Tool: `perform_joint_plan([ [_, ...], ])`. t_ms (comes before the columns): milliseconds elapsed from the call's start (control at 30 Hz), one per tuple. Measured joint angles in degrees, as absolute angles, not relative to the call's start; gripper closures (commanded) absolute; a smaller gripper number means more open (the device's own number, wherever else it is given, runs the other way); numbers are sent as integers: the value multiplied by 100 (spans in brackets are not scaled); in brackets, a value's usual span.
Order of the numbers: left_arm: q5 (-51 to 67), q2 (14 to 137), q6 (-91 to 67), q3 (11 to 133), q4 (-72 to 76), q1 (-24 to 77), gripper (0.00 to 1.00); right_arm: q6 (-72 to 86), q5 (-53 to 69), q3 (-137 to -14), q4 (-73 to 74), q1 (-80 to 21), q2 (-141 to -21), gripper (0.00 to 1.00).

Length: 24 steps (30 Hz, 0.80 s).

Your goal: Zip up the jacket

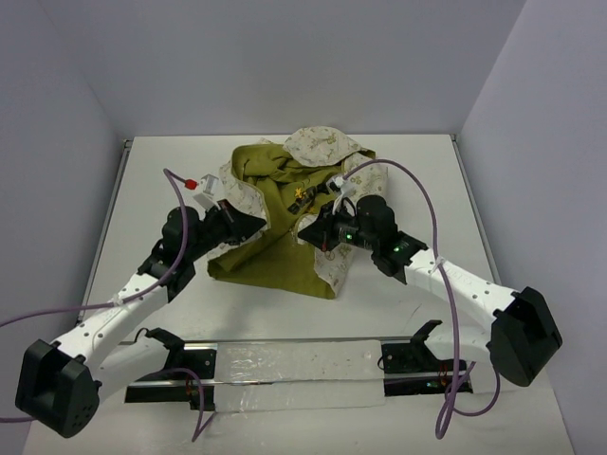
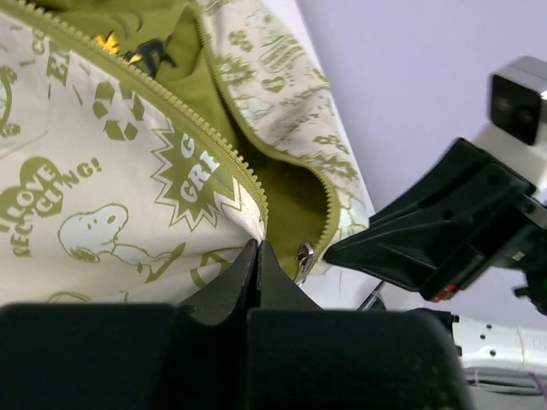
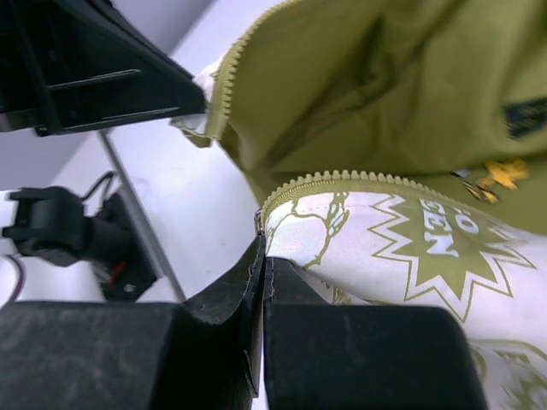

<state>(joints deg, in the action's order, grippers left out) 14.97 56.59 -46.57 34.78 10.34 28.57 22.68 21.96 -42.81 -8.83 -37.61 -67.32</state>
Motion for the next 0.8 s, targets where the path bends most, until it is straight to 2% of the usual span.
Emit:
perform_joint_plan([
  [467, 1897, 4879, -4027, 1970, 3183, 2932, 100, 2543, 3400, -3040, -3492, -3745, -6948, 100],
  [633, 2018, 4423, -3806, 1456, 3983, 2956, 100, 2442, 3795, -2826, -3695, -3570, -6806, 100],
  [800, 2289, 4463, -3677, 1420, 4427, 2965, 100, 2628, 4276, -2882, -4060, -3369, -6968, 100],
])
